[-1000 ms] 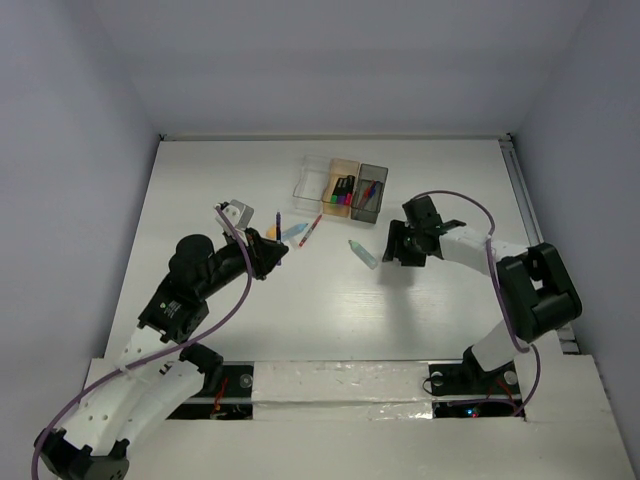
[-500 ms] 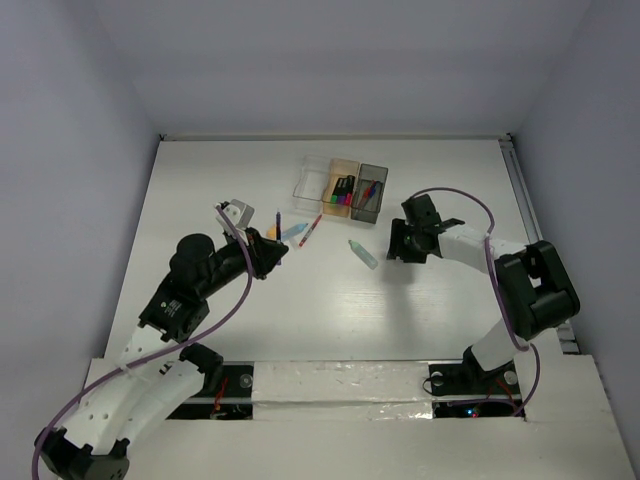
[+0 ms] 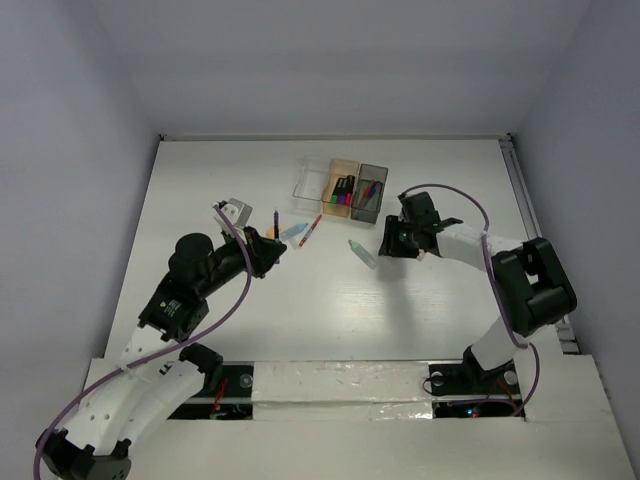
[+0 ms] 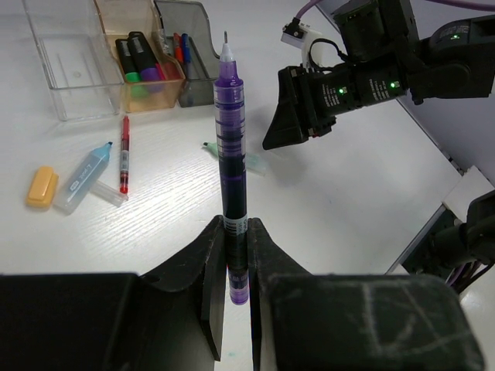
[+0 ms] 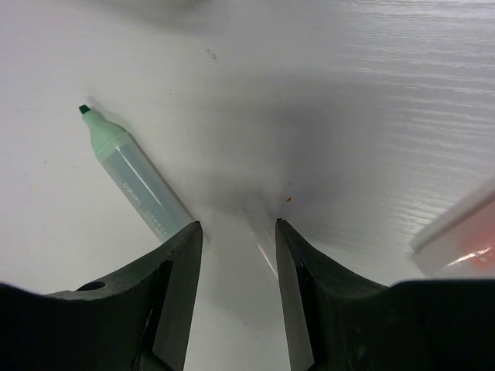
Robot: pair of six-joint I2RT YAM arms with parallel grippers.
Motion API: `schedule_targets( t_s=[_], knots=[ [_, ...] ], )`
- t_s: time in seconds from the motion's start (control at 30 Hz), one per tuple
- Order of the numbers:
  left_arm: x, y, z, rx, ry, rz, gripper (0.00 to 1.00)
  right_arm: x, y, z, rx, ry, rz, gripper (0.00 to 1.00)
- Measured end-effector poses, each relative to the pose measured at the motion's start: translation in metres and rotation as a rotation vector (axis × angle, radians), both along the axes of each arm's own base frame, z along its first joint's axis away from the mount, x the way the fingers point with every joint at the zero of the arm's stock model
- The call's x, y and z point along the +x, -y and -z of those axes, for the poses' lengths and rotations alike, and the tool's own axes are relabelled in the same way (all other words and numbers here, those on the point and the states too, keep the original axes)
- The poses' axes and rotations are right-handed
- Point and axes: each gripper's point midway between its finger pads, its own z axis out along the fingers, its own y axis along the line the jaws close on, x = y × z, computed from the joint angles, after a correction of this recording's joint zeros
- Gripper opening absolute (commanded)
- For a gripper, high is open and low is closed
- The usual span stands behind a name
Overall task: Sort the stationery into containers
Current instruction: Close the pen cap on the pen.
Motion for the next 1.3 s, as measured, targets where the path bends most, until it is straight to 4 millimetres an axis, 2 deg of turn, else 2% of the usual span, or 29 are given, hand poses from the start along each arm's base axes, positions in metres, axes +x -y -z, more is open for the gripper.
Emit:
schedule_targets(
  t_s=[0.23, 0.37, 0.6, 0.67, 0.97, 1.3],
  knots=[
    [0.000, 0.000, 0.000, 0.000, 0.000, -0.002, 0.00, -0.004, -0.012, -0.003, 0.037, 0.005, -0.065, 0.49],
    [0.000, 0.000, 0.000, 0.000, -0.001, -0.002, 0.00, -0.005, -0.014, -0.007, 0.042, 0.023, -0.077, 0.56],
    [0.002, -0.003, 0.000, 0.000, -0.001, -0.012, 0.00, -0.005, -0.016, -0.054, 0.098, 0.137, -0.082, 0.60],
    [0.002, -0.003, 0.000, 0.000, -0.001, -0.012, 0.00, -0.008, -0.019, -0.057, 0.117, 0.138, -0.089, 0.61],
    [0.002, -0.003, 0.000, 0.000, -0.001, -0.012, 0.00, -0.042, -0.025, -0.021, 0.130, -0.014, -0.118, 0.62],
    [0.002, -0.002, 0.000, 0.000, -0.001, -0.010, 0.00, -0.041, -0.019, 0.001, 0.081, -0.065, -0.083, 0.63]
  ],
)
